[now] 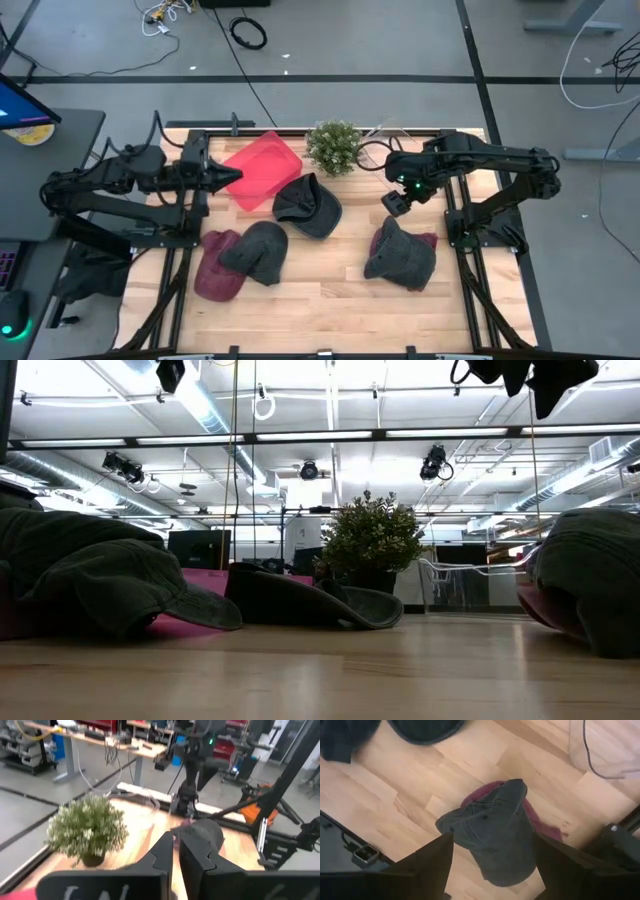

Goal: Pick & Place hat
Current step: Put the right black cap into the transparent bin

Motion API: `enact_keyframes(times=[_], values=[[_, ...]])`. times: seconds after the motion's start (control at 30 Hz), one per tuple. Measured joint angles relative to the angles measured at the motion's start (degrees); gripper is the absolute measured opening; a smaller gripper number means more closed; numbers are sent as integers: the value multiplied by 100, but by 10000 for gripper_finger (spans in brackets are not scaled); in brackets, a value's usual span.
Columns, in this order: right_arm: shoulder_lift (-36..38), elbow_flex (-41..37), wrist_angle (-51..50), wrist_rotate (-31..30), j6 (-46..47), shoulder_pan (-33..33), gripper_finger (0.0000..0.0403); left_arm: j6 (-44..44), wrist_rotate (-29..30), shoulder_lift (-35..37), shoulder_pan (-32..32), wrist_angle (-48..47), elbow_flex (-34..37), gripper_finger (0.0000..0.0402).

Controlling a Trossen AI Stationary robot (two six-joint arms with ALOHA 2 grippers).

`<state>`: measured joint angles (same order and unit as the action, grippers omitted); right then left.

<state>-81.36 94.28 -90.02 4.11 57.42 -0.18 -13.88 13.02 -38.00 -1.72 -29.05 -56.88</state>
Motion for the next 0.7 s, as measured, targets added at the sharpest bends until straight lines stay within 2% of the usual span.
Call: enact_keyframes(times=[0.13, 0.3, 0.47, 0.7], values=[[9, -146, 92, 27, 339, 138, 271, -55, 0, -2, 0, -170, 0, 65], [23, -966, 352, 154, 695, 385, 283, -45, -2, 0, 0, -181, 0, 107], [13, -1846, 1161, 497, 1044, 502, 288, -1, -22, -36, 0, -245, 0, 142], [15, -2643, 1806, 546, 1388, 505, 288, 2, -114, -177, 0, -258, 0, 178]])
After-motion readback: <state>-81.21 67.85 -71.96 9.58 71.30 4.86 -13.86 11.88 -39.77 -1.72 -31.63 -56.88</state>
